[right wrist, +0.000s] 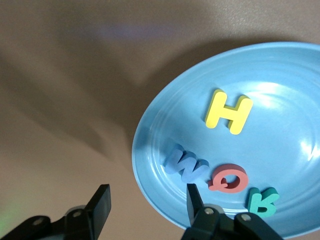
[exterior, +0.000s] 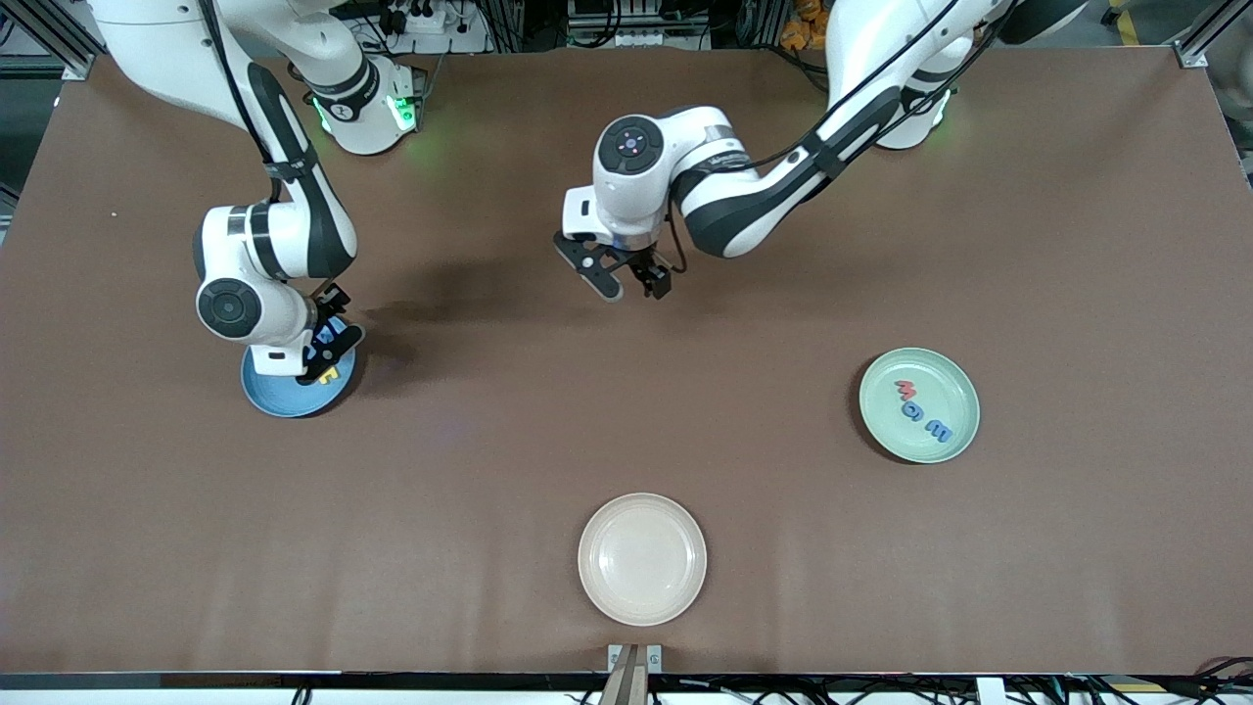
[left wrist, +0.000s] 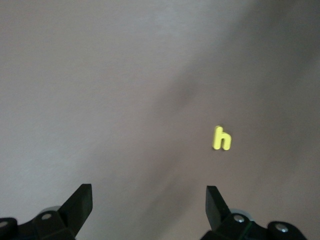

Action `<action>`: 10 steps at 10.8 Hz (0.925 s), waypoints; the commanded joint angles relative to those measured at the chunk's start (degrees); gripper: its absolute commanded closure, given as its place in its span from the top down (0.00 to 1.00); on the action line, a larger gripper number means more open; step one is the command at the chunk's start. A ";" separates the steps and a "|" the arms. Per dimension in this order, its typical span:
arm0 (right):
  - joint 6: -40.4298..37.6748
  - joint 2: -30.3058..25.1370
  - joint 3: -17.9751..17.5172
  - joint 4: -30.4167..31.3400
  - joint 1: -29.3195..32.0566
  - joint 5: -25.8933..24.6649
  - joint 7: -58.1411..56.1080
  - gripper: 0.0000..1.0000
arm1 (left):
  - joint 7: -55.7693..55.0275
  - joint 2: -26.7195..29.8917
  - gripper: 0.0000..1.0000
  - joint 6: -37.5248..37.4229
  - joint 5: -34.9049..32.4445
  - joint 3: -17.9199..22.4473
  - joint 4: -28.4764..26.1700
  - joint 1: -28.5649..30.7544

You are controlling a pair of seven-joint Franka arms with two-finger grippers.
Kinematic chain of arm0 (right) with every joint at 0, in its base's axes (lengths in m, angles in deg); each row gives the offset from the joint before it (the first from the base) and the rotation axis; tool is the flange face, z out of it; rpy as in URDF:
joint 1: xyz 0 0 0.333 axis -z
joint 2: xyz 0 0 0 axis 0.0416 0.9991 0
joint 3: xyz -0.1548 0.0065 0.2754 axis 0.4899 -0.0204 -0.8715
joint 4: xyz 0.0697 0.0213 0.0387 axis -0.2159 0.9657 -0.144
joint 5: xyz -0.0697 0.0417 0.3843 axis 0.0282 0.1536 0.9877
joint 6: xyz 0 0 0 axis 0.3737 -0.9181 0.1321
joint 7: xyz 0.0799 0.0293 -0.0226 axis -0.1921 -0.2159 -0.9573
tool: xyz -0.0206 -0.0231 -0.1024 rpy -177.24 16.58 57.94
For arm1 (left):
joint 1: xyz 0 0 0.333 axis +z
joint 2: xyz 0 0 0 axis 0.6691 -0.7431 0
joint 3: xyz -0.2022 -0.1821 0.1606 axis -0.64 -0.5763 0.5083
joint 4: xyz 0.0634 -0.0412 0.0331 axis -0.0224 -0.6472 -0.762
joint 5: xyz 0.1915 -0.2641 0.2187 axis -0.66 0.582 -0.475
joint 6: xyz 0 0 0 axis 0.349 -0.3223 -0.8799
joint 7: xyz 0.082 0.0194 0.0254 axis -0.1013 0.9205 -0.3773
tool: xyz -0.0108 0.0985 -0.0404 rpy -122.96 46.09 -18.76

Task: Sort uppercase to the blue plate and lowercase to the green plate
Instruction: 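Reach the yellow h with the left gripper while the right gripper retracts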

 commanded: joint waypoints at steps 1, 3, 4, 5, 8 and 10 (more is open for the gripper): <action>0.00 -1.09 -0.51 -0.02 0.18 5.02 0.18 0.69 | 1.42 -2.48 1.00 3.71 -2.03 1.95 2.16 -3.74; 0.26 -1.18 -1.47 -0.63 -0.52 11.27 0.26 0.69 | 1.24 -2.93 1.00 5.31 -2.03 6.93 2.16 -9.26; 0.17 -1.44 -2.00 -1.59 -0.70 12.34 0.61 0.69 | 1.15 -3.10 1.00 5.58 -2.03 8.36 2.16 -10.68; -0.26 -2.05 -2.09 -2.82 -0.70 12.36 1.92 0.68 | 1.15 -3.19 1.00 6.54 -2.03 8.46 2.16 -11.13; -1.05 -5.91 -1.83 -5.46 0.09 11.48 11.73 0.68 | 0.80 -4.42 1.00 8.73 -1.86 10.46 2.25 -14.11; -7.87 -8.55 -1.74 -11.32 3.93 9.81 14.23 0.69 | 0.19 -5.21 0.96 9.62 -1.33 13.63 2.34 -17.36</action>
